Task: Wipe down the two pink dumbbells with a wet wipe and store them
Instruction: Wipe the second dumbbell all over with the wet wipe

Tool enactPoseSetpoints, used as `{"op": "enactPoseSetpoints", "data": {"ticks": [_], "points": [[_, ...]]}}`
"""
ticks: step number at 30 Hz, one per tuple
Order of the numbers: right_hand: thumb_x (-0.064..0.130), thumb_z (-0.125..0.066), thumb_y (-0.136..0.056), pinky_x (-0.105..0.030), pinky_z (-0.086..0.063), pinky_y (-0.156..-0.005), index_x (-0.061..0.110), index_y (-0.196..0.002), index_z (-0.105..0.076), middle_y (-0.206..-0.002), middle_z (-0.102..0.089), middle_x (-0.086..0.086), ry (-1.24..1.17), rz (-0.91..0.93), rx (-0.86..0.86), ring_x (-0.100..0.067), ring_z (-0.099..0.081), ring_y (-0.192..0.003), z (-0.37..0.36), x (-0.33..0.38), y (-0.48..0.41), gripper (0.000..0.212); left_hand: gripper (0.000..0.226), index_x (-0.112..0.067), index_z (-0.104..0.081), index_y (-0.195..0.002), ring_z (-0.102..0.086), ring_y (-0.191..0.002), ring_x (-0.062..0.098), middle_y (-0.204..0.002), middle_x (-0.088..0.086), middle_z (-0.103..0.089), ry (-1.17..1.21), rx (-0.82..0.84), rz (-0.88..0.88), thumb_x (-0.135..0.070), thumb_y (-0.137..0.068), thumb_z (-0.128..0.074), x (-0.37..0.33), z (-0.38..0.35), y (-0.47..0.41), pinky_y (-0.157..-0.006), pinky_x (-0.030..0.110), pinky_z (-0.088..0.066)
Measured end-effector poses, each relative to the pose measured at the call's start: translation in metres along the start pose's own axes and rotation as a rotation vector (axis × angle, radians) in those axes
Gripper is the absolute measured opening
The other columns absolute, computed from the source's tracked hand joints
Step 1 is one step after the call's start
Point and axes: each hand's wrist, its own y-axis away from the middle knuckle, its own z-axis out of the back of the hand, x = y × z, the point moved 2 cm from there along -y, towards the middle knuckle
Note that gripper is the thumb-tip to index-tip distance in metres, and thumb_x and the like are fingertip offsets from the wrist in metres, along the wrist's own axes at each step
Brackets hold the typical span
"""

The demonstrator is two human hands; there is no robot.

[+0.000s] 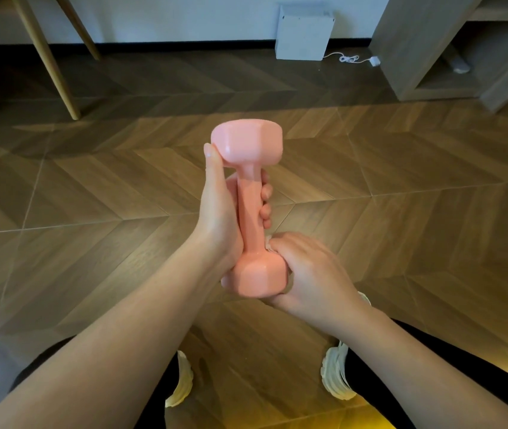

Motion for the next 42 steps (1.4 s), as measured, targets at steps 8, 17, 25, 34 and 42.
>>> {"op": "enactPoseSetpoints", "data": {"ticks": [8, 17, 25, 34, 42], "points": [[0.028, -0.082, -0.069, -0.034, -0.044, -0.073, 0.013, -0.102, -0.059, -0.101, -0.062, 0.002, -0.071, 0.001, -0.023, -0.019, -0.057, -0.095, 0.001, -0.001, 0.000, 0.043, 0.082, -0.013, -0.057, -0.077, -0.040, -0.048, 0.016, -0.063, 0.001, -0.050, 0.147, 0.074, 0.026, -0.083, -0.089, -0.014, -0.003, 0.003, -0.001, -0.049, 0.026, -0.034], [0.022, -0.089, -0.058, -0.026, -0.034, -0.079, 0.016, -0.087, -0.056, -0.091, -0.064, 0.002, 0.141, 0.061, -0.238, -0.020, -0.058, -0.087, 0.011, -0.004, 0.002, 0.044, 0.073, -0.013, -0.063, -0.093, -0.051, -0.059, 0.016, -0.071, 0.000, -0.053, -0.136, -0.108, 0.040, -0.081, -0.085, -0.038, -0.003, 0.001, -0.002, -0.060, 0.032, -0.048], [0.034, -0.087, -0.061, -0.026, -0.032, -0.099, 0.015, -0.086, -0.061, -0.083, -0.055, 0.013, 0.087, 0.025, -0.173, -0.012, -0.054, -0.089, 0.011, -0.002, -0.006, 0.041, 0.074, -0.013, -0.061, -0.080, -0.051, -0.056, 0.016, -0.068, 0.000, -0.056, -0.084, -0.120, -0.020, -0.082, -0.087, -0.033, -0.006, -0.001, -0.002, -0.055, 0.030, -0.045], [0.041, -0.079, -0.070, -0.028, -0.039, -0.083, 0.016, -0.092, -0.062, -0.086, -0.057, 0.012, 0.016, 0.022, -0.046, -0.013, -0.054, -0.088, 0.012, 0.000, -0.008, 0.037, 0.082, -0.011, -0.061, -0.079, -0.047, -0.050, 0.016, -0.067, 0.003, -0.053, -0.040, -0.028, -0.014, -0.083, -0.089, -0.023, -0.009, -0.001, 0.001, -0.048, 0.026, -0.041], [0.041, -0.081, -0.068, -0.037, -0.047, -0.081, 0.018, -0.097, -0.063, -0.095, -0.064, 0.006, -0.068, 0.001, 0.062, -0.016, -0.058, -0.091, 0.009, -0.001, -0.007, 0.041, 0.082, -0.011, -0.061, -0.083, -0.044, -0.052, 0.016, -0.068, 0.003, -0.051, -0.049, 0.135, -0.009, -0.083, -0.088, -0.021, -0.005, -0.004, 0.002, -0.050, 0.027, -0.037]]}}
